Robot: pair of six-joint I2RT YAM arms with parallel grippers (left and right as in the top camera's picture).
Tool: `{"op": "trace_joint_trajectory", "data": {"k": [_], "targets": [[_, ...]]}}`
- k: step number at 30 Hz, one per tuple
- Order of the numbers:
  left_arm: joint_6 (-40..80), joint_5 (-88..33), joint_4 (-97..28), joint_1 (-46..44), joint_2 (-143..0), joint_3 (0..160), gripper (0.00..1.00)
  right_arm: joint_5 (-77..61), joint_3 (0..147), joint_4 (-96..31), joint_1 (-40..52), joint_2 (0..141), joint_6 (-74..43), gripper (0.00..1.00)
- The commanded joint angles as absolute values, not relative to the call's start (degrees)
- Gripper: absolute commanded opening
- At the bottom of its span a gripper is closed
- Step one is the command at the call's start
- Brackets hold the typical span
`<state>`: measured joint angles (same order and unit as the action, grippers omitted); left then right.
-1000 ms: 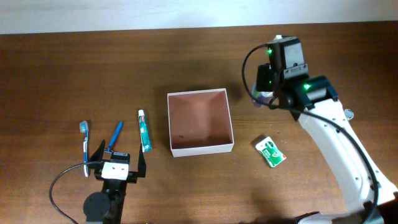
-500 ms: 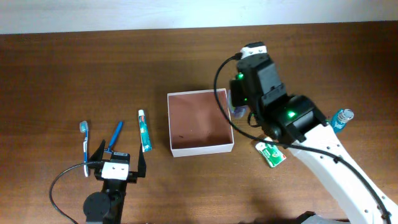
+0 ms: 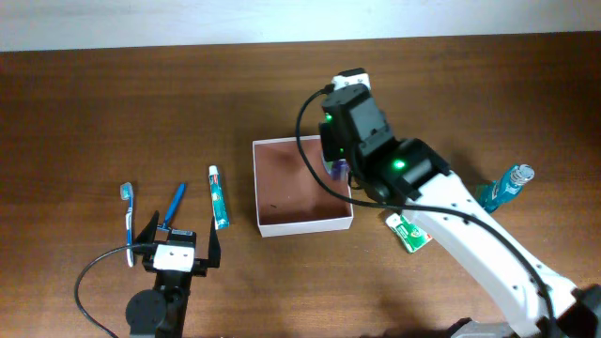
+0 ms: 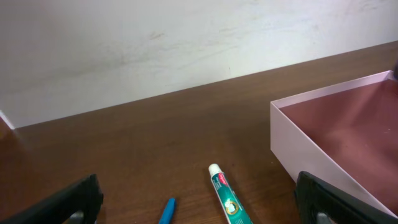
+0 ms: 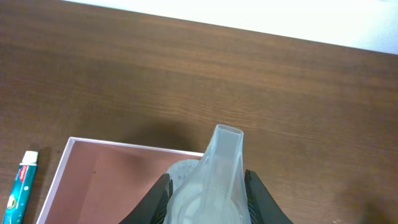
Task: Pack container
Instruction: 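Carry the soap bottle left over the pink box with the right gripper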
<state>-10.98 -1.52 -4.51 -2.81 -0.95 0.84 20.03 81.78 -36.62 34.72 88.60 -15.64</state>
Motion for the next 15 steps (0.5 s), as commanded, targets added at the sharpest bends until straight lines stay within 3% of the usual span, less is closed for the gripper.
{"op": "trace_joint_trajectory", "data": {"k": [1, 15], "targets": [[-11.9, -2.2, -4.6, -2.5, -0.8, 0.5, 0.99, 21.7, 83.6, -35.0, 36.0, 90.7, -17.0, 0.24], [-11.9, -2.2, -4.6, -2.5, -0.8, 0.5, 0.99, 25.8, 83.6, -32.5, 36.1, 99.9, -17.0, 0.24]]}}
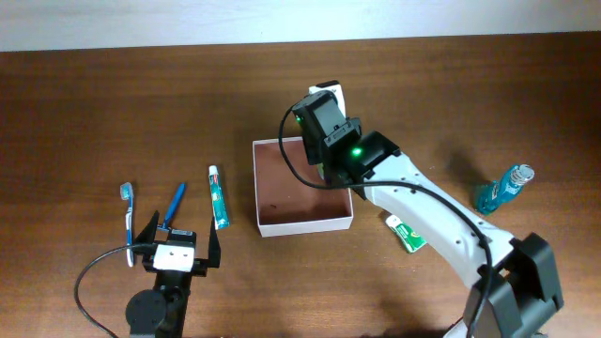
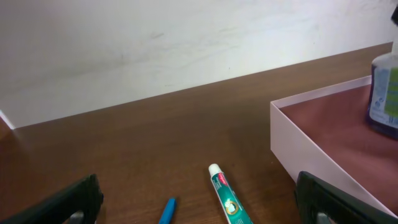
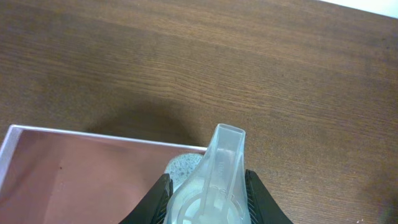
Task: Pack container
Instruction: 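Carry the soap bottle left over the pink box with the right gripper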
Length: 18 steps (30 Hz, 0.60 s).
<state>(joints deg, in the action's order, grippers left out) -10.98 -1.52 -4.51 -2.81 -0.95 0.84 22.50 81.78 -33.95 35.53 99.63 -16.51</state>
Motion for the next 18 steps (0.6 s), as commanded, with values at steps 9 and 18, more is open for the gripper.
{"op": "trace_joint_trajectory", "data": {"k": [9, 18], "targets": [[-11.9, -2.2, -4.6, -2.5, -0.8, 0.5, 0.99, 27.7, 83.6, -30.4, 36.0, 101.6, -17.0, 0.24], [-11.9, -2.2, -4.6, -2.5, -0.8, 0.5, 0.99, 27.7, 83.5, -29.8, 36.0, 101.6, -16.8, 0.24]]}}
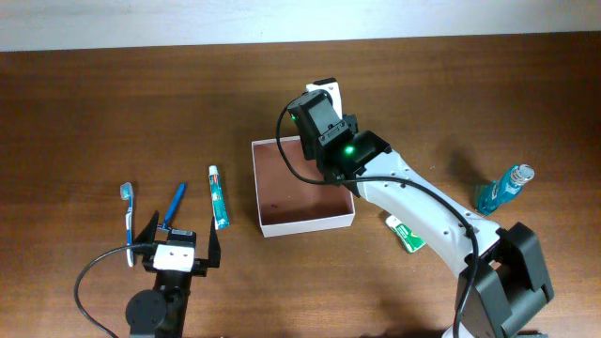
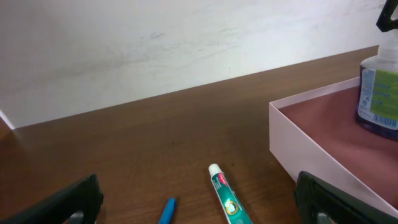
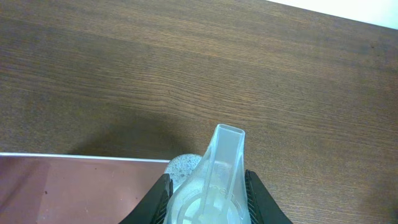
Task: Pack container
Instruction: 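Carry the soap bottle left over the pink box with the right gripper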
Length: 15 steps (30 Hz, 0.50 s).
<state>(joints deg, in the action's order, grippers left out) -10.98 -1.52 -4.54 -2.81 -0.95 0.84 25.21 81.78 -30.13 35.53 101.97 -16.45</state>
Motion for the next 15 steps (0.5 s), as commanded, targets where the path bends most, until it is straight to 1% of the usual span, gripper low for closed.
{"op": "trace_joint_trajectory", "data": {"k": [1, 12, 13, 14, 15], "targets": [[-11.9, -2.2, -4.6, -2.5, -0.8, 0.5, 0.99, 27.7, 83.5, -29.8, 36.0, 101.6, -16.8, 0.24], [-11.9, -2.2, -4.6, -2.4, -0.8, 0.5, 0.99, 27.7, 83.1, -30.6, 36.0, 101.6, -16.8, 0.24], [-11.9, -2.2, -4.6, -2.5, -0.8, 0.5, 0.99, 27.7, 82.9, -30.6, 35.9, 101.6, -16.8, 0.34], [-11.9, -2.2, -4.6, -2.5, -0.8, 0.5, 0.99, 27.7, 82.8, -30.6, 35.9, 101.6, -16.8, 0.37], [-11.9, -2.2, -4.6, -2.5, -0.8, 0.5, 0.99, 27.7, 82.5, -30.6, 35.9, 101.6, -16.8, 0.43]]}}
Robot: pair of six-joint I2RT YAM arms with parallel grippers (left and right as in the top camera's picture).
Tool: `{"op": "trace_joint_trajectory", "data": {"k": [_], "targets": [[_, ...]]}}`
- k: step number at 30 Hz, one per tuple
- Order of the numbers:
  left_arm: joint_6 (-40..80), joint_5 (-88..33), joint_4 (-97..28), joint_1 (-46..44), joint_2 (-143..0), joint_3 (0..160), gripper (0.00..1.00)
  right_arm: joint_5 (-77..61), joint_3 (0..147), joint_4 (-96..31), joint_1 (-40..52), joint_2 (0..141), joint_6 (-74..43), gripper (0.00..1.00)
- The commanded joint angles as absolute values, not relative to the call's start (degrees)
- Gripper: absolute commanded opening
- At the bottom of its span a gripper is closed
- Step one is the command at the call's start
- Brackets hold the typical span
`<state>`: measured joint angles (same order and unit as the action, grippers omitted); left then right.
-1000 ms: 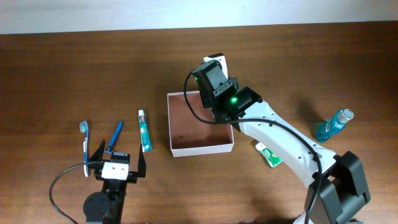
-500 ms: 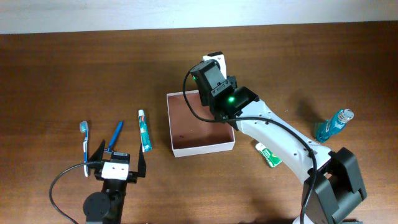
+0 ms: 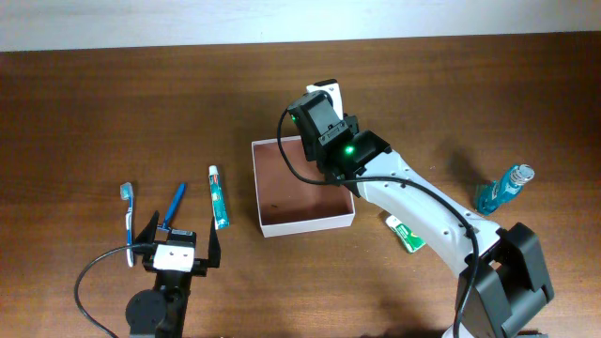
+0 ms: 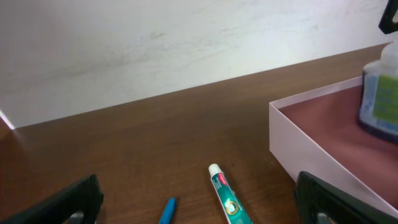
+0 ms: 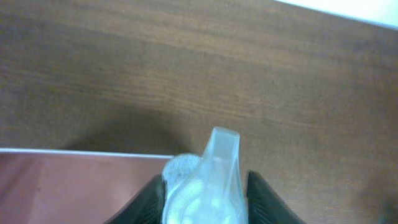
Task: Pack container
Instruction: 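Carry the soap bottle left over the pink box with the right gripper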
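Note:
A white box with a pink floor (image 3: pixel 257 186) lies mid-table; its near wall shows in the left wrist view (image 4: pixel 292 148). My right gripper (image 5: pixel 205 194) is shut on a pump bottle (image 5: pixel 208 180) with a clear pump head, at the box's far right corner (image 3: pixel 329 141). The bottle's dark blue body with a green label (image 4: pixel 379 93) looks blurred. My left gripper (image 3: pixel 181 240) rests open near the front left, nothing between its fingers (image 4: pixel 68 200). A toothpaste tube (image 3: pixel 218 197) lies just ahead of it (image 4: pixel 227 198).
A blue toothbrush (image 3: pixel 129 212) and a blue pen-like item (image 3: pixel 173 206) lie left of the toothpaste. A blue mouthwash bottle (image 3: pixel 503 186) lies at the far right. A green-and-white packet (image 3: pixel 406 232) sits right of the box's front corner.
The bottle has shifted slightly, a little lower at the box's far right corner, and both wrist views of it are now blurred. My left gripper and the loose items have not moved.
My right gripper held the pump bottle over the box's right edge. Then it stood further left and back, over the box's far right corner. It stayed there, a little lower now. My left gripper rested open throughout.

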<state>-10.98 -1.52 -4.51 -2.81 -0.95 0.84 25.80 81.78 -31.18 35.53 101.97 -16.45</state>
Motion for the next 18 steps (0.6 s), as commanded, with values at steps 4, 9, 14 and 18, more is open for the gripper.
{"op": "trace_joint_trajectory", "data": {"k": [4, 9, 14, 18], "targets": [[-11.9, -2.2, -4.6, -2.5, -0.8, 0.5, 0.99, 27.7, 82.4, -30.6, 35.9, 101.6, -16.8, 0.50], [-11.9, -2.2, -4.6, -2.5, -0.8, 0.5, 0.99, 27.7, 82.5, -30.9, 35.9, 100.7, -16.8, 0.52], [-11.9, -2.2, -4.6, -2.5, -0.8, 0.5, 0.99, 22.5, 82.5, -34.2, 35.9, 98.4, -18.3, 0.52], [-11.9, -2.2, -4.6, -2.5, -0.8, 0.5, 0.99, 22.5, 82.4, -38.3, 35.9, 98.7, -24.6, 0.46]]}}
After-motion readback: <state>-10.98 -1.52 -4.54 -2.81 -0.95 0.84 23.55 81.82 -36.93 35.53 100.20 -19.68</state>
